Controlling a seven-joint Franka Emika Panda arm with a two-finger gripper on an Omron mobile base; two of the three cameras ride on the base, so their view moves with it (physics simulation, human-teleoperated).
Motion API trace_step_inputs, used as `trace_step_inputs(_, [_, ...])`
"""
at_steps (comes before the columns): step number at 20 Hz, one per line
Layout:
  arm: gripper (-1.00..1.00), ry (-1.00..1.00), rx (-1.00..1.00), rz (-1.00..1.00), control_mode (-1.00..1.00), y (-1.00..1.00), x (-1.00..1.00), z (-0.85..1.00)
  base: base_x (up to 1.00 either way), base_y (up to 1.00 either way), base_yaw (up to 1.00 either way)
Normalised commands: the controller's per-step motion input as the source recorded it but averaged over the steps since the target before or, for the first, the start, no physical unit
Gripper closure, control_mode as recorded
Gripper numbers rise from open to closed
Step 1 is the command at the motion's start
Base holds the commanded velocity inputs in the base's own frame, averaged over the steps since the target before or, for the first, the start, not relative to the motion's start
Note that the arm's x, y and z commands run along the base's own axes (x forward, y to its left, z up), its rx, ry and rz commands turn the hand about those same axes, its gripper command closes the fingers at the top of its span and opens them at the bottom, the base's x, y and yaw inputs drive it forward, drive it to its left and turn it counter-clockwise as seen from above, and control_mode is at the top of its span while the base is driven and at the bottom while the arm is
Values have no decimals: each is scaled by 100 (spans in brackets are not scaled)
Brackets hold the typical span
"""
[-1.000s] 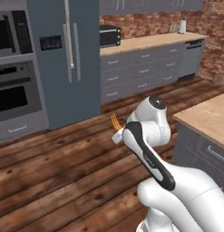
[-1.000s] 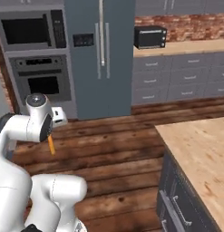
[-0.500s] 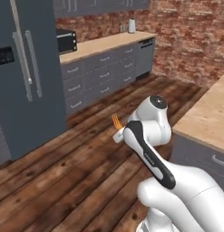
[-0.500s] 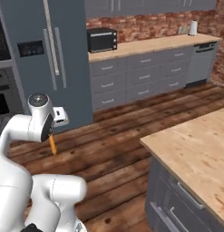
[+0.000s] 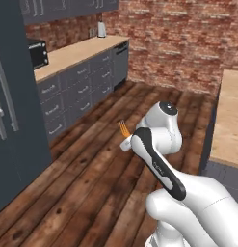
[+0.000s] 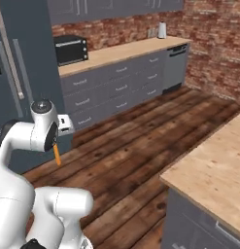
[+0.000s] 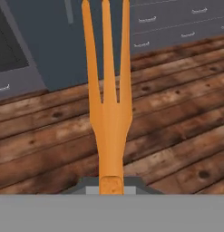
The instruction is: Take the fork and place it on the left side of the plate. Then take the spoon and place it on the right side of the plate. Make sure they're directly next to the plate.
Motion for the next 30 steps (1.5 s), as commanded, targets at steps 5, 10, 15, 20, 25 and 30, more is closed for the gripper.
trace_step_inputs(5, [100,0,0,0,100,0,0,0,70,50,-53])
trace_step_inputs(10, [100,0,0,0,100,0,0,0,67,49,-55])
trace_step_inputs(15, [100,0,0,0,100,0,0,0,65,48,-57])
trace_step_inputs(20, [100,0,0,0,100,0,0,0,76,54,-54])
trace_step_inputs(25, [100,0,0,0,100,0,0,0,92,62,-50])
trace_step_inputs(30, [100,0,0,0,100,0,0,0,94,65,-48])
